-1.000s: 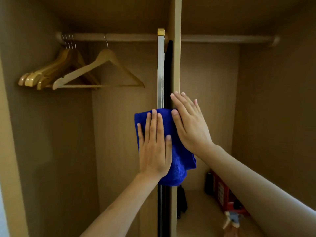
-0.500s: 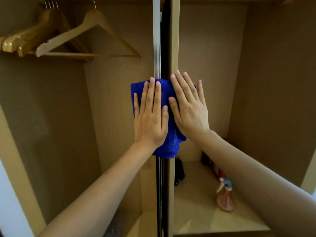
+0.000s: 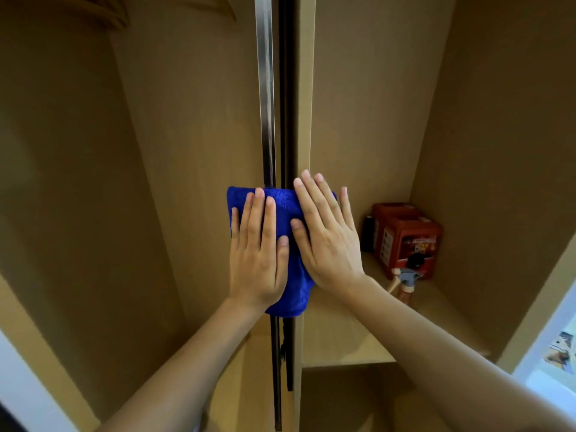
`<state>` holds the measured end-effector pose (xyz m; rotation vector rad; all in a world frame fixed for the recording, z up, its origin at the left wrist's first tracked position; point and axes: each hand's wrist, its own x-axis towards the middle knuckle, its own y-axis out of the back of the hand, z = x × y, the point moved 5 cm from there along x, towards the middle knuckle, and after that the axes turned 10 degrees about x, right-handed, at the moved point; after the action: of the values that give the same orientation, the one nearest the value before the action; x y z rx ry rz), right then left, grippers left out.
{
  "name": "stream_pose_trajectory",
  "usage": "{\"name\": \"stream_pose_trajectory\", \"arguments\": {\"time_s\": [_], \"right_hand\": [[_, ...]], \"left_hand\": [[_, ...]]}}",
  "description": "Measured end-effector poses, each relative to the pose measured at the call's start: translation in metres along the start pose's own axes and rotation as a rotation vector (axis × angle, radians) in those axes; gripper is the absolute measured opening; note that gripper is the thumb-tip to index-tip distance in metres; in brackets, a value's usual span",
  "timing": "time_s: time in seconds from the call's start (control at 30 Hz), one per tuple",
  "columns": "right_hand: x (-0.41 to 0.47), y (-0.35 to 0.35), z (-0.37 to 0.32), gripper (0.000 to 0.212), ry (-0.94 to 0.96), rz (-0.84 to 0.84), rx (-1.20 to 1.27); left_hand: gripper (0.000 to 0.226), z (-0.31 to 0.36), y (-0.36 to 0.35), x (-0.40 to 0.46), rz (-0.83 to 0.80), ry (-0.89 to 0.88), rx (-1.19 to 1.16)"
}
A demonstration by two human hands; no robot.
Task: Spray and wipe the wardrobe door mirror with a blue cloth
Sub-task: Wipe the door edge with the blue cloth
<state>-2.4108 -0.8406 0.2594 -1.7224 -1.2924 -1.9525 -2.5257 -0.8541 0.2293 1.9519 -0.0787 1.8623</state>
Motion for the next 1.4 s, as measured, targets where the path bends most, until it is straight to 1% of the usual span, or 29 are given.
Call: {"name": "stream_pose_trajectory", "arguments": {"time_s": [0.13, 0.27, 0.43, 0.6, 0.7, 0.8, 1.2, 1.4], "right_hand": [[0.005, 0.004, 0.003, 0.052, 0.007, 0.035, 0.066], [0.028, 0.014, 0.007, 0.052, 0.027, 0.11, 0.12], [0.013, 0.001, 0.011, 0.051, 0.045, 0.117, 0.169], [-0.031, -0.023, 0.014, 0.051, 0.058, 0.053, 0.189], [-0.063, -0.043, 0.016, 0.051, 0.058, 0.012, 0.205], [-0.094, -0.06, 0.017, 0.051, 0.051, 0.008, 0.206], [-0.216, -0.112, 0.027, 0.05, 0.017, -0.043, 0.199], [-0.278, -0.139, 0.034, 0.051, 0.02, -0.114, 0.198]], "left_hand": [[0.054, 0.005, 0.005, 0.015, 0.006, -0.01, -0.024], [0.053, 0.008, 0.009, 0.039, 0.041, 0.001, -0.04], [0.053, 0.01, 0.003, 0.022, 0.049, 0.015, -0.031], [0.053, 0.007, -0.01, -0.034, 0.022, 0.035, -0.009], [0.058, 0.004, -0.022, -0.075, 0.017, 0.003, 0.014], [0.061, 0.002, -0.031, -0.109, 0.014, -0.019, 0.024], [0.061, 0.004, -0.068, -0.239, -0.024, -0.02, -0.012], [0.059, 0.005, -0.086, -0.309, -0.027, 0.009, -0.029]]}}
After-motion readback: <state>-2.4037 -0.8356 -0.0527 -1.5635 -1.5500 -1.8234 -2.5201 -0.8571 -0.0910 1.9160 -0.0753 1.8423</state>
